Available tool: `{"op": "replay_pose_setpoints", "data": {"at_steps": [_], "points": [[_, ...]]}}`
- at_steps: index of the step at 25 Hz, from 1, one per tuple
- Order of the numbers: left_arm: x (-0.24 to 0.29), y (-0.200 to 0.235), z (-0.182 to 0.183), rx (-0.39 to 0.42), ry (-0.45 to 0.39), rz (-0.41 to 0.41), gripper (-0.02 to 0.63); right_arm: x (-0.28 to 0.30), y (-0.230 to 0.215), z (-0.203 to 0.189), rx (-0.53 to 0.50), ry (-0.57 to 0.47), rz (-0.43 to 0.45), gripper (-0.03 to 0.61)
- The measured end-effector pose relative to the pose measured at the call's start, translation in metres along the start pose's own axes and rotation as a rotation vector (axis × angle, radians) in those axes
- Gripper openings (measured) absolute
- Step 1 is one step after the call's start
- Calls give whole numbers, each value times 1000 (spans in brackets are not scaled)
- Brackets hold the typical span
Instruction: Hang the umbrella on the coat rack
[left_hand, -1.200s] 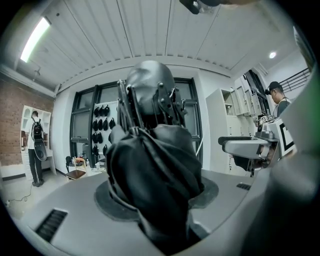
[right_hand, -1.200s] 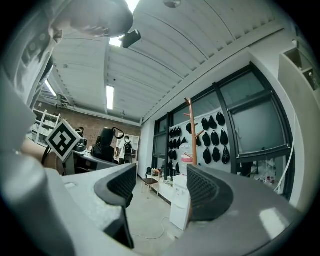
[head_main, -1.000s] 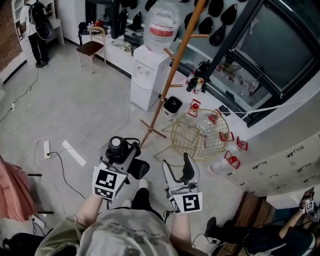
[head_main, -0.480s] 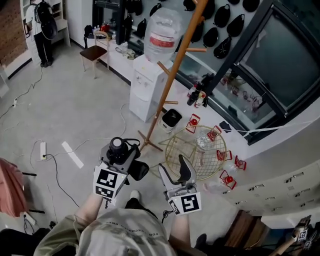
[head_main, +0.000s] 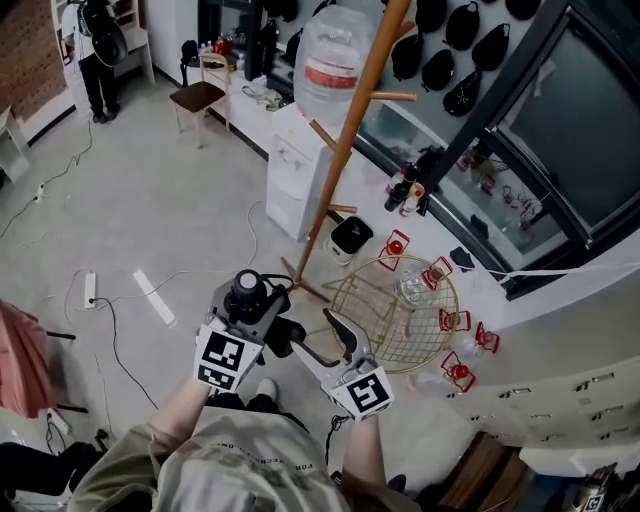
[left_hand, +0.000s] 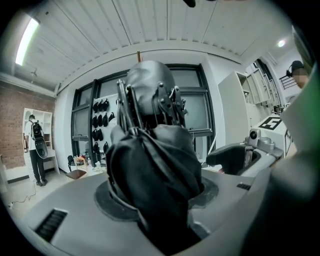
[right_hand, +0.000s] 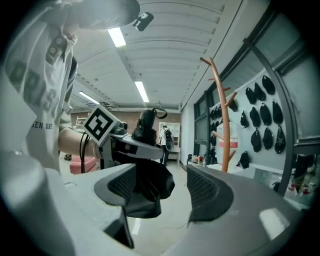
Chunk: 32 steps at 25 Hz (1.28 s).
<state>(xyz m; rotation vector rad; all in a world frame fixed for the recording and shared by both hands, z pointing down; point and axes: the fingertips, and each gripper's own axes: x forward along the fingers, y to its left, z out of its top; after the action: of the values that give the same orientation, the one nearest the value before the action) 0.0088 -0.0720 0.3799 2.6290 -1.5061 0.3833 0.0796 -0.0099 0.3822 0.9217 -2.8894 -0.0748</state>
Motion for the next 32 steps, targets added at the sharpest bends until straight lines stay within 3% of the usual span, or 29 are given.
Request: {"op": "replay_pose_setpoints", "data": {"at_steps": [10,15,20,22,24,27,29,32], "points": [[20,-17,-4,24,0,-113,229,53,17,-47,49,116,190,308],[28,-17,-8,36,-18,-151,227,71,12,-59,95,115,174,322],[39,-7,-22,-15,-14,-217,222,82,8,-83,150,159,156,340],[44,-2,-27,-18,-9,-245,222,88,13,-90,179,180,183,289],[52,5,-29,-2,-7,-270,222,97,17,-91,217,180,192,161],[61,17,-34,10,2,-319,222,110,13,-94,291,156,140,57],[65,24,-38,1,7,-350,224,117,10,-97,315,154,112,21],[71,32,-44,7,8,-394,224,128,8,-103,323,168,78,14]]}}
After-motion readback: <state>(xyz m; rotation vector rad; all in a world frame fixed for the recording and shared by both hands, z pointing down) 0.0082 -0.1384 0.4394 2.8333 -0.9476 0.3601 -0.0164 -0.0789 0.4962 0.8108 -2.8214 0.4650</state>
